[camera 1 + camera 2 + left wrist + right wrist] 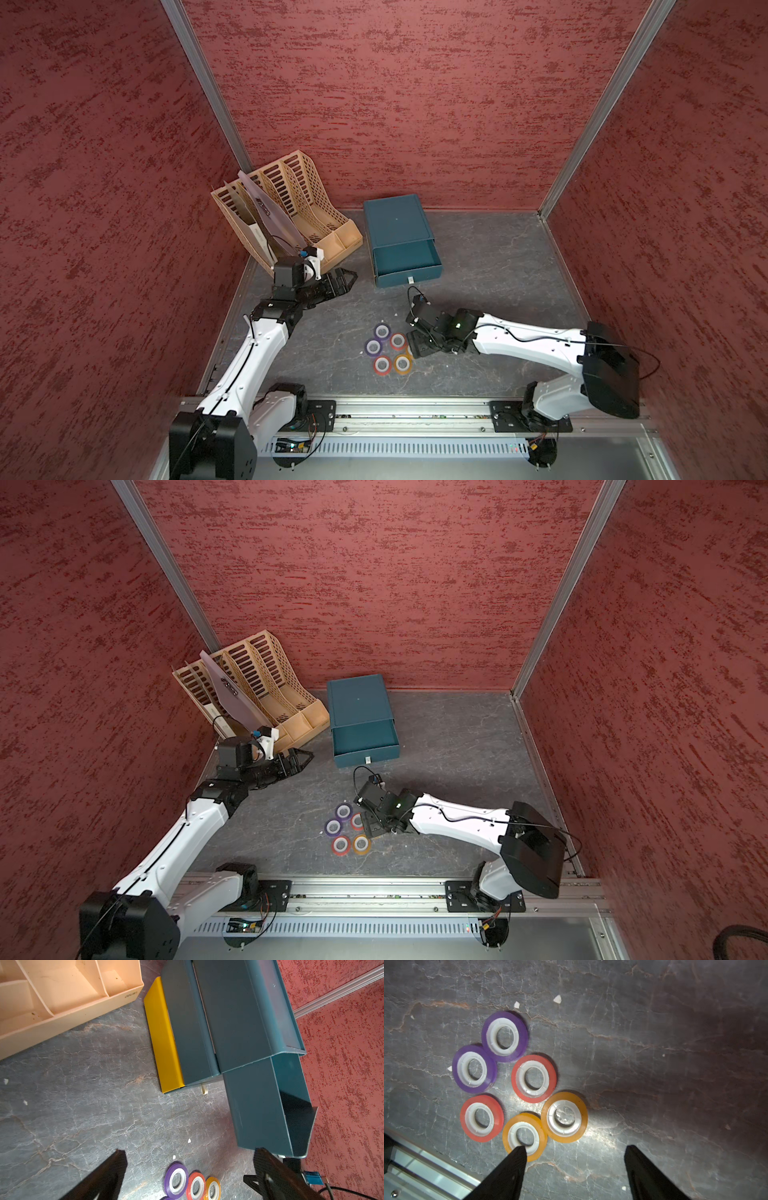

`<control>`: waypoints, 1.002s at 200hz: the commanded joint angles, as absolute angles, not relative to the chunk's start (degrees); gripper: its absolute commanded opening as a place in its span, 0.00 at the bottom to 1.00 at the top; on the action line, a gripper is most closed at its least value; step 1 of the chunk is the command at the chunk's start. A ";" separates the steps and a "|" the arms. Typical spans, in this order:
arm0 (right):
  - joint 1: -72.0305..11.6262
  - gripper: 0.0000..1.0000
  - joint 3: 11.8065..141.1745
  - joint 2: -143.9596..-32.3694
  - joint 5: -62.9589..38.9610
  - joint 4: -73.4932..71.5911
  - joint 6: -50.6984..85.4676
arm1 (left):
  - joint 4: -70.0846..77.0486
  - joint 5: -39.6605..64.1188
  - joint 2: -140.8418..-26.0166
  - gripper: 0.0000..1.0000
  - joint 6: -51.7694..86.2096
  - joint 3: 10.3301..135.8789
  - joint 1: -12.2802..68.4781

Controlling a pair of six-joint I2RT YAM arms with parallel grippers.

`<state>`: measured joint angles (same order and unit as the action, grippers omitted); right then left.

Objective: Place the transparent tape into the drawer according to color
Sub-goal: Pick up the tape at the center of the board.

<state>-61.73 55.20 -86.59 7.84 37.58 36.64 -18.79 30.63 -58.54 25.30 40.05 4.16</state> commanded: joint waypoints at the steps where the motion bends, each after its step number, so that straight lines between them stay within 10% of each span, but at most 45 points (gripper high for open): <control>1: -62.36 0.73 56.26 -88.56 10.96 38.51 37.63 | -18.45 32.35 -57.57 1.00 25.80 39.40 3.70; 200: -62.84 0.40 55.99 -97.71 12.00 42.44 41.75 | -20.33 32.98 -57.21 1.00 24.80 38.48 2.29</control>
<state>-62.50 55.72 -97.47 10.57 37.87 40.34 -19.75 32.53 -57.69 25.23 38.98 2.83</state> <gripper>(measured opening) 0.432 0.996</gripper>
